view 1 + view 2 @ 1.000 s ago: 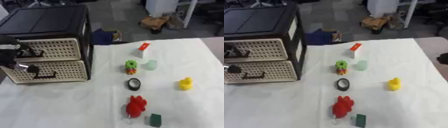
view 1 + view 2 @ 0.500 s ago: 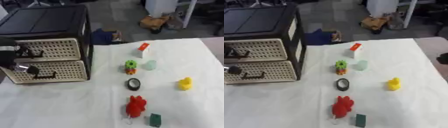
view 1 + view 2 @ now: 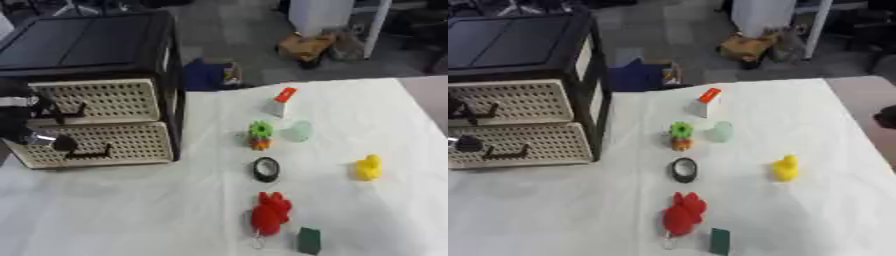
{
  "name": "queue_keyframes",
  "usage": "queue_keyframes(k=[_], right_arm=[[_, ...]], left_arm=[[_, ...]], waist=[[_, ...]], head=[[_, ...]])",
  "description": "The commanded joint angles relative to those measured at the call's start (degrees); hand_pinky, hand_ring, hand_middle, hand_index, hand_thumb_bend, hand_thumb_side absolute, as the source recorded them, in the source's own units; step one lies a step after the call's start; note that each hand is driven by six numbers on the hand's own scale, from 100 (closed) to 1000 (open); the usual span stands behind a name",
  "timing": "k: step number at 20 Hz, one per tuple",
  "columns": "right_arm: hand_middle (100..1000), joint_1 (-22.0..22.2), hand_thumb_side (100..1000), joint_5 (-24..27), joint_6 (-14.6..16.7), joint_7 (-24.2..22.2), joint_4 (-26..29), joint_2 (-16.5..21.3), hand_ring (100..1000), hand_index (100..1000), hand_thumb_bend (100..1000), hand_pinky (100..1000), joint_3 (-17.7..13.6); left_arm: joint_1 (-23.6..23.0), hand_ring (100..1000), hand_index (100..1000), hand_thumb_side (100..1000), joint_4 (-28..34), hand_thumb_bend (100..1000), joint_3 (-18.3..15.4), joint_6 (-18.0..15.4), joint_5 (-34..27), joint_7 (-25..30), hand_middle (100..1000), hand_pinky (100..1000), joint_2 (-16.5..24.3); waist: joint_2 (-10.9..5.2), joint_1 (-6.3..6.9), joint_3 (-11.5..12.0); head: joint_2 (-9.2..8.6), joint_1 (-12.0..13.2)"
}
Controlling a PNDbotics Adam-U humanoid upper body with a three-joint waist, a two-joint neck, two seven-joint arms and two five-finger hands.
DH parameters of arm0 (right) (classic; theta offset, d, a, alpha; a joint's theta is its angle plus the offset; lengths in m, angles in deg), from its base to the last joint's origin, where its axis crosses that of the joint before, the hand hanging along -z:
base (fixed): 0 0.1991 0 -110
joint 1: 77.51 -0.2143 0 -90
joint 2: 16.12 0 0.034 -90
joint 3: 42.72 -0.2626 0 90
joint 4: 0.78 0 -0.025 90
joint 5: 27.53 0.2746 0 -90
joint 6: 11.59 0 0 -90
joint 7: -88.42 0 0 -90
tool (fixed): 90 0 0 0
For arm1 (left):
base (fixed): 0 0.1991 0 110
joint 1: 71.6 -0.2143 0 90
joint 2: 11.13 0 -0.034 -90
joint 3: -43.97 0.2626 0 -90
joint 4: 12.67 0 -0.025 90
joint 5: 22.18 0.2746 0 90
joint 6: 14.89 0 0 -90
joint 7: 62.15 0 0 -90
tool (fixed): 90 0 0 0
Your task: Pick up objects from table and place into drawer.
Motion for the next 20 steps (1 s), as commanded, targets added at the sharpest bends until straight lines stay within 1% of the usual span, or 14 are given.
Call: queue_keyframes(k=[1, 5, 9, 13, 14, 17, 20], right_arm=[[565, -0.23, 788, 0.08, 0.05, 0.12, 0.92, 0.87, 618, 913, 197, 656, -0.73], [564, -0.13, 786, 0.06, -0.04, 0.15, 0.92, 0.82, 618, 914, 197, 657, -0.81], [565, -0.19, 786, 0.11, -0.12, 0.26, 0.92, 0.97, 619, 913, 193, 658, -0.86], [565, -0.20, 784, 0.16, -0.15, 0.40, 0.92, 1.05, 620, 913, 190, 658, -0.93], [565, -0.21, 785, 0.17, -0.15, 0.43, 0.92, 1.07, 620, 913, 190, 658, -0.95], [565, -0.26, 785, 0.19, -0.11, 0.56, 0.92, 1.15, 620, 912, 189, 658, -1.01], [565, -0.32, 783, 0.24, -0.13, 0.60, 0.92, 1.14, 620, 913, 188, 659, -0.99]], left_arm=[[0.15, 100, 805, 1000, 0.33, 710, -0.25, -0.82, -0.49, 0.63, 100, 100, 1.05], [-0.33, 100, 807, 1000, 1.37, 685, -0.29, -0.71, -1.25, 0.37, 100, 100, 1.59], [-1.35, 100, 803, 1000, 3.97, 645, 0.16, -0.32, -3.07, -0.21, 100, 100, 2.86], [-2.92, 100, 790, 1000, 6.56, 618, 0.65, 1.08, -4.29, -1.36, 100, 100, 4.55], [-3.45, 100, 781, 1000, 7.27, 600, 0.93, 1.43, -4.43, -1.82, 100, 100, 5.07], [-5.45, 100, 782, 1000, 9.82, 602, 2.36, 2.41, -4.58, -3.60, 100, 100, 7.38], [-7.24, 100, 776, 1000, 12.15, 571, 3.18, 3.51, -5.14, -5.79, 100, 100, 8.90]], waist=[[-1.24, -0.25, 0.11], [-1.40, -0.23, 0.26], [-1.61, -0.20, 0.53], [-1.82, -0.18, 0.76], [-1.85, -0.19, 0.79], [-1.89, -0.17, 0.77], [-1.92, -0.21, 0.79]], head=[[-0.53, -0.10], [-0.35, -0.22], [-0.26, -0.41], [-0.21, -0.58], [-0.24, -0.62], [-0.31, -0.66], [-0.42, -0.64]])
